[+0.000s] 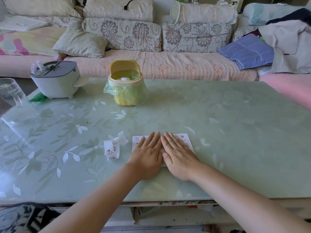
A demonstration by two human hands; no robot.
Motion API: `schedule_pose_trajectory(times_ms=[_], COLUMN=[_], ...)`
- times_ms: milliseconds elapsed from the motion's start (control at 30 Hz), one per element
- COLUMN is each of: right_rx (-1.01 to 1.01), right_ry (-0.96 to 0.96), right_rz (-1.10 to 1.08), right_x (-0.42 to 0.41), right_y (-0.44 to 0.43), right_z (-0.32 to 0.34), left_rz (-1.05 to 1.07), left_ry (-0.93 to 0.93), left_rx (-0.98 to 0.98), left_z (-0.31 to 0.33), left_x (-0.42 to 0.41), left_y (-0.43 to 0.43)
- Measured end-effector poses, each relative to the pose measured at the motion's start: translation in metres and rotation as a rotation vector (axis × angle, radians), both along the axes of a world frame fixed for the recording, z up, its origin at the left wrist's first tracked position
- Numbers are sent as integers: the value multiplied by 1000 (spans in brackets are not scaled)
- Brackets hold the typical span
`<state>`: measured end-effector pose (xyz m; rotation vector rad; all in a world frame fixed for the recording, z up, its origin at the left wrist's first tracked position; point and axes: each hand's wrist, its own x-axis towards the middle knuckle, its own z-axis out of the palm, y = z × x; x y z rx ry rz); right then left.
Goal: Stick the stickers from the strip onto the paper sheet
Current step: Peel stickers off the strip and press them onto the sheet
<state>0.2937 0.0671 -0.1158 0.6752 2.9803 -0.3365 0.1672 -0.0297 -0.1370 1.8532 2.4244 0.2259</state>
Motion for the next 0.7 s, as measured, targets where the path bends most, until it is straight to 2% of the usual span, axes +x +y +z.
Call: schedule_pose_trajectory(times_ms=[167,367,500,600,700], right_rx=[55,33,22,-5,-30], right_ry=[-47,-78,-70,-57,2], right_rz=[-50,-212,-240,-263,-279], right_x=[-1,0,0,-4,-12], right_y=[4,12,10,12,8], right_z=[-9,-12,-11,-5,5], left_rz=[51,193,264,278,195], left_ry=[0,-57,-69,-108,-146], left_rx=[-28,-68,-52,-5,153], left_z=[-3,-2,1,6,18], left_x=[-6,-15,-14,-11,-9], left_y=[-4,-21,-33,-38,-41])
